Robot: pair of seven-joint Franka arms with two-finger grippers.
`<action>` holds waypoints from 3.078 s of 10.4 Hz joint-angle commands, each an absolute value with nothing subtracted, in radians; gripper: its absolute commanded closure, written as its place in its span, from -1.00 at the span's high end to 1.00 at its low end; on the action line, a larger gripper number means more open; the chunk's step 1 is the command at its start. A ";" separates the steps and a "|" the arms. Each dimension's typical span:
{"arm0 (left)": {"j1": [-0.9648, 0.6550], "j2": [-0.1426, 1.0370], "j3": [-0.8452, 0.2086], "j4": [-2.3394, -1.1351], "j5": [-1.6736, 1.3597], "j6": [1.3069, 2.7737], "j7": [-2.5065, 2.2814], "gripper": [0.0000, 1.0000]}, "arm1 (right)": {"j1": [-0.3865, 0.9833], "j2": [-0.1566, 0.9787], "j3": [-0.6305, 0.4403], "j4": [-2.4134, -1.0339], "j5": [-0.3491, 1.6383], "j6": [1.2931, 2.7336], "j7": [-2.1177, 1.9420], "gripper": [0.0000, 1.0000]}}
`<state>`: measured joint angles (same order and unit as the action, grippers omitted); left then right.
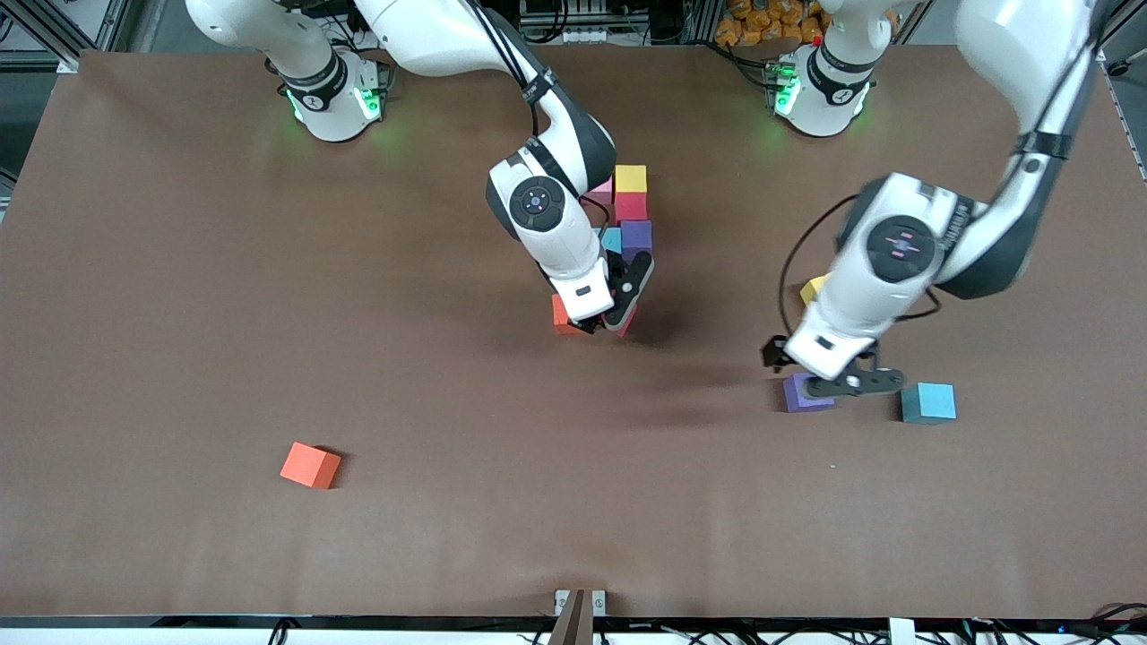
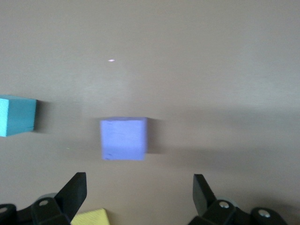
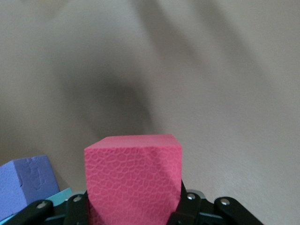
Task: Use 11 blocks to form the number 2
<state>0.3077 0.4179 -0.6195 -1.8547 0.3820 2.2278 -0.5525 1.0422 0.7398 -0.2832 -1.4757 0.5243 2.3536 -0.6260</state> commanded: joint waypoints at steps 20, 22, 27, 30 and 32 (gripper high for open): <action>0.357 0.703 -0.615 -1.818 0.630 2.393 -0.434 0.91 | 0.971 0.825 -0.167 -1.489 0.357 2.418 -0.988 -0.82; 0.362 0.701 -0.609 -1.825 0.634 2.393 -0.430 0.72 | 0.968 0.825 -0.169 -1.493 0.357 2.418 -1.000 -0.82; 0.373 0.703 -0.609 -1.835 0.634 2.396 -0.426 0.17 | 0.973 0.836 -0.169 -1.491 0.354 2.422 -0.999 -0.82; 0.384 0.690 -0.612 -1.842 0.632 2.396 -0.423 -0.13 | 0.974 0.836 -0.169 -1.491 0.354 2.424 -0.990 -0.67; 0.399 0.654 -0.630 -1.853 0.620 2.387 -0.364 -0.30 | 0.971 0.835 -0.169 -1.489 0.356 2.425 -0.977 0.99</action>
<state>0.3724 0.6983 -0.6090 -1.8243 0.6065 2.3817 -0.4018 0.9809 0.8320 -0.1802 -1.4903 0.3728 2.4207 -0.9905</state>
